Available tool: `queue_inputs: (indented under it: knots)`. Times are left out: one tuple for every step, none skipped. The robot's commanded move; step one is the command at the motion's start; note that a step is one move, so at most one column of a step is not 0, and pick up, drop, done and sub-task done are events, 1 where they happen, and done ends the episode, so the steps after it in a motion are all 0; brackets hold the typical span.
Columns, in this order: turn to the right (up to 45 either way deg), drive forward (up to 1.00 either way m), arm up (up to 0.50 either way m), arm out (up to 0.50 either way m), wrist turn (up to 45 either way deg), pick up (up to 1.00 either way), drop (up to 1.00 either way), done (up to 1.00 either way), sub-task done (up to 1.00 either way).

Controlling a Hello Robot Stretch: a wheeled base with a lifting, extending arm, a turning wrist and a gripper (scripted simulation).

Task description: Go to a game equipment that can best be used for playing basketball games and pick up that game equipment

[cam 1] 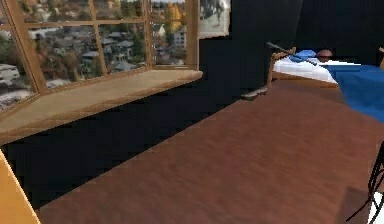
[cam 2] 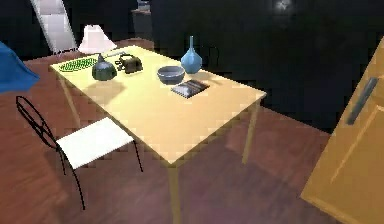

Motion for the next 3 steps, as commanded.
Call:
queue_inputs:
  knots:
    - [18.0, 0.0, 0.0, 0.0, 0.0, 0.0, 0.0, 0.0, 0.0]
    - [0.0, 0.95, 0.0, 0.0, 0.0, 0.0, 0.0, 0.0, 0.0]
    - [6.0, 0.0, 0.0, 0.0, 0.0, 0.0, 0.0, 0.0, 0.0]
